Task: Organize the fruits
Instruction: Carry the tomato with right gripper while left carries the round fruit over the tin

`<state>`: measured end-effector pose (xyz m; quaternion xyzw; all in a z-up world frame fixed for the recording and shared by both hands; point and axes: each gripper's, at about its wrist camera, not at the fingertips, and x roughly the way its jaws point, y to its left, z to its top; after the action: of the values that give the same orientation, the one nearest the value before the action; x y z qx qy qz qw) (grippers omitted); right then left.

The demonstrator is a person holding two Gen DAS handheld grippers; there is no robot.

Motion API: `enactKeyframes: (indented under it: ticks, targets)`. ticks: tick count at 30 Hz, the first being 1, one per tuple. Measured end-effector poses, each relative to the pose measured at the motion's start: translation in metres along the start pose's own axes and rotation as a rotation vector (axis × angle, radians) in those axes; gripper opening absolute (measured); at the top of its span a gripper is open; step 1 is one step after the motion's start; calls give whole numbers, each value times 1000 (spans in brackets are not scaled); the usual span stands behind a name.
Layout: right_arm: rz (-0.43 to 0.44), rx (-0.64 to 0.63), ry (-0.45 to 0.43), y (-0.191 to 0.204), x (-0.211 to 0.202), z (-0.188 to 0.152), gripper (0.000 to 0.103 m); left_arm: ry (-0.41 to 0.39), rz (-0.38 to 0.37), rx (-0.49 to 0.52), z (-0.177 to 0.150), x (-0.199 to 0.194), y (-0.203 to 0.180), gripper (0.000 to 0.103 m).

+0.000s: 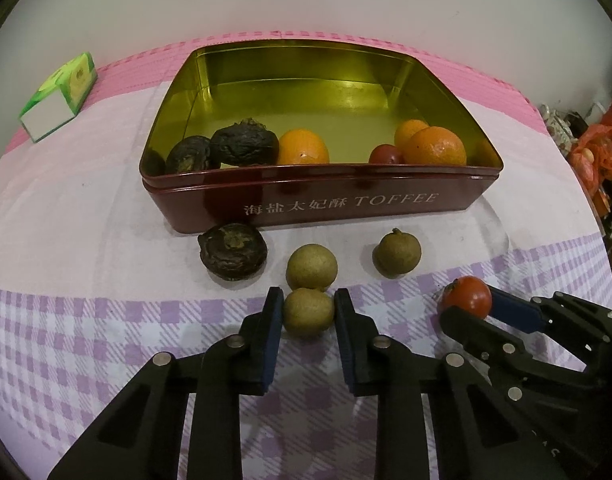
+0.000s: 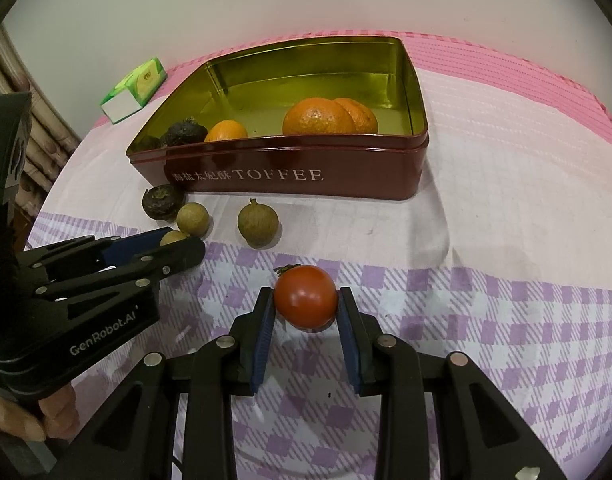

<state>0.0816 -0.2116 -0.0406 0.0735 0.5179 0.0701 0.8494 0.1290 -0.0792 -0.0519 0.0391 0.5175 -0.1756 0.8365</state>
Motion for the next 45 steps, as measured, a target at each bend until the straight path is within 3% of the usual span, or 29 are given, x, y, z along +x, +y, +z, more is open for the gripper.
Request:
enactKeyframes:
  ticks: [18, 45]
  targets:
    - [-7, -3, -2, -1, 0, 1, 29, -17, 35, 30, -14, -10, 0, 27]
    - [-8, 17, -21, -2, -9, 2, 29, -54, 11, 25, -16, -27, 4, 27]
